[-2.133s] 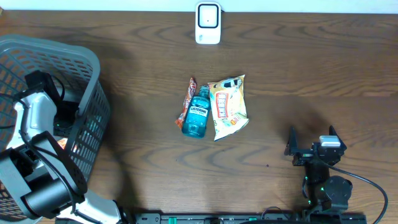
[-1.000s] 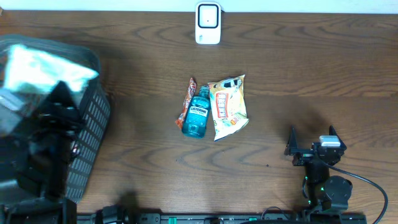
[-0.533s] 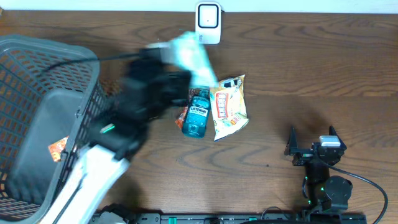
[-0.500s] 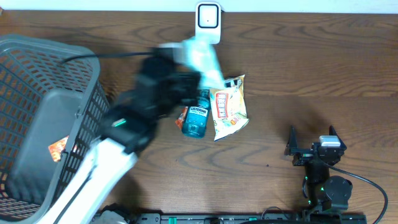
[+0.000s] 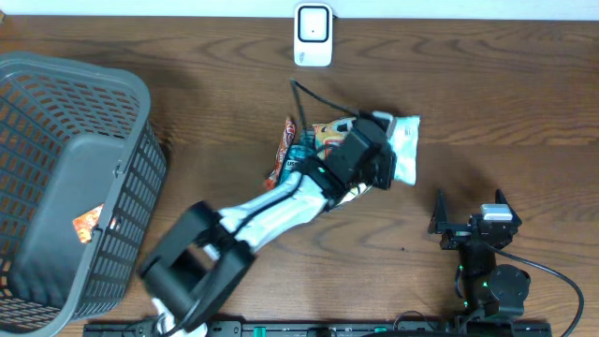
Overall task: Scan the item barcode
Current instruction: 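Lift the pale green packet and set it right of the yellow packet, then return the left gripper to the basket and grasp the small orange packet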
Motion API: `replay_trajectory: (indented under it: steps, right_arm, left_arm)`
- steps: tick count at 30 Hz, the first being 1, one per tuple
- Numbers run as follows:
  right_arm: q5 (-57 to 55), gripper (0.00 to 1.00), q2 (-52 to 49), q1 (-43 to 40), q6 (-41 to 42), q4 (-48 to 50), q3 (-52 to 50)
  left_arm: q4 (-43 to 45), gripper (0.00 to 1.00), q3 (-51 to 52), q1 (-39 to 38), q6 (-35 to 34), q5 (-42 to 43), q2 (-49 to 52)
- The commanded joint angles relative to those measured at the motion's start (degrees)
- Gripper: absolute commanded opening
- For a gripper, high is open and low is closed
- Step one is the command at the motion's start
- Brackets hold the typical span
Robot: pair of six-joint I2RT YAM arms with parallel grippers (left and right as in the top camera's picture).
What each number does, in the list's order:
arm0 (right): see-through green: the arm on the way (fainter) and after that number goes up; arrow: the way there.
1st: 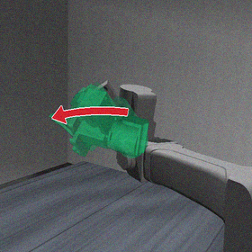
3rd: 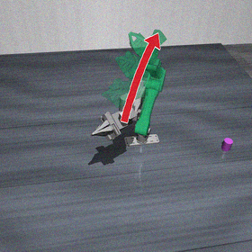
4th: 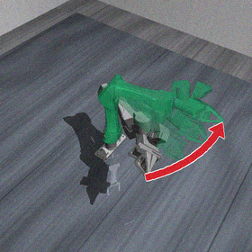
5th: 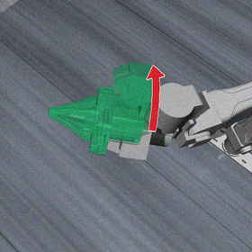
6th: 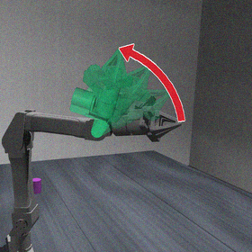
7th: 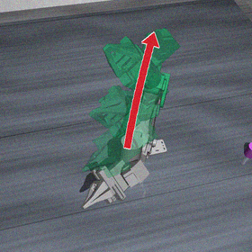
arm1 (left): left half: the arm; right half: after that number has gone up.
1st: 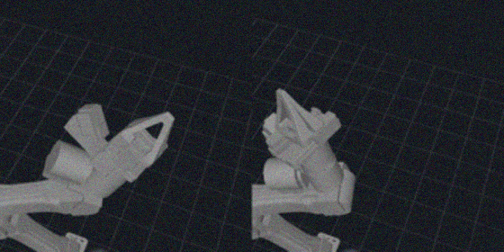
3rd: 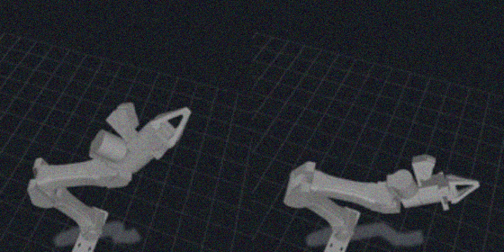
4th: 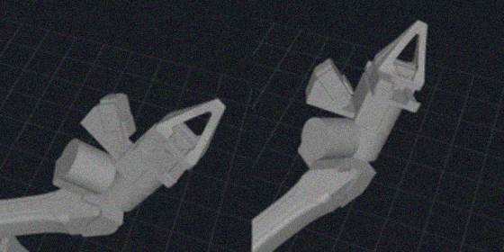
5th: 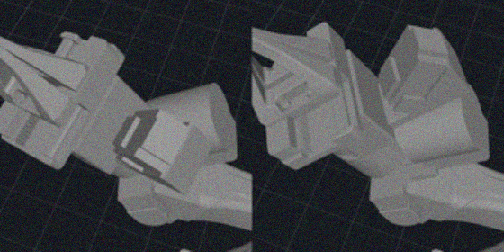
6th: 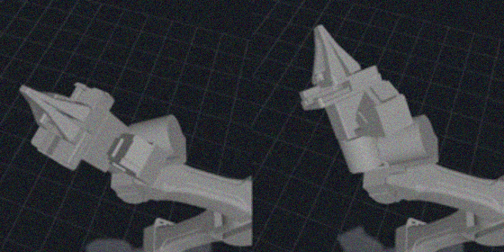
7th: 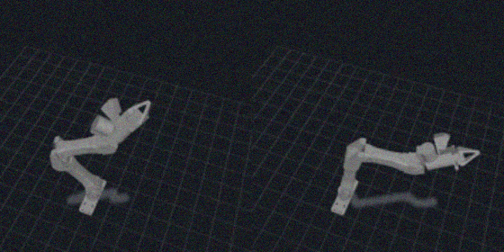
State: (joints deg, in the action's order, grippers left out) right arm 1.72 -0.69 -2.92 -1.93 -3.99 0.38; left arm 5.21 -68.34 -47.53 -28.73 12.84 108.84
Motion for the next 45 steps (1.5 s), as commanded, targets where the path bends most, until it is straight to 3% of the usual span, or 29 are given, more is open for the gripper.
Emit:
replay_trajectory:
  steps: [1, 7, 15, 18, 22, 26, 34, 37, 40, 45]
  right_arm:
    - [0.0, 0.99, 0.3, 0.2, -0.3, -0.2, -0.1]
    - [0.0, 0.99, 0.3, 0.2, -0.3, -0.2, -0.1]
    - [0.0, 0.99, 0.3, 0.2, -0.3, -0.2, -0.1]
    - [0.0, 0.99, 0.3, 0.2, -0.3, -0.2, -0.1]
    - [0.0, 0.99, 0.3, 0.2, -0.3, -0.2, -0.1]
    - [0.0, 0.99, 0.3, 0.2, -0.3, -0.2, -0.1]
    - [0.0, 0.99, 0.3, 0.2, -0.3, -0.2, -0.1]
    - [0.0, 0.99, 0.3, 0.2, -0.3, -0.2, -0.1]
    - [0.0, 0.99, 0.3, 0.2, -0.3, -0.2, -0.1]
    - [0.0, 0.99, 0.3, 0.2, -0.3, -0.2, -0.1]
  left_arm:
    - [0.7, 0.07, 0.2, 0.0, -1.7, 0.0, 2.7]
    - [0.7, 0.11, 0.2, 0.0, -3.4, 0.0, 4.9]
    - [0.5, 0.73, 0.2, 0.0, -3.5, 0.0, 2.4]
    - [-0.6, 0.83, 0.2, 0.0, -3.5, 0.0, -0.3]
    - [-4.5, 0.89, 0.1, 0.3, -3.1, -2.0, -6.3]
    - [-11.7, 0.91, 0.1, 1.4, -2.3, -10.4, -14.3]
    - [-27.8, 0.95, -2.5, 9.0, 7.4, -24.1, -34.6]
    - [-32.1, 0.99, -3.0, 15.1, 8.1, -27.9, -43.1]
    - [-35.3, 0.98, -3.0, 23.0, 7.5, -29.0, -49.9]
    - [-43.6, 0.98, -3.0, 40.3, 1.6, -29.0, -57.8]
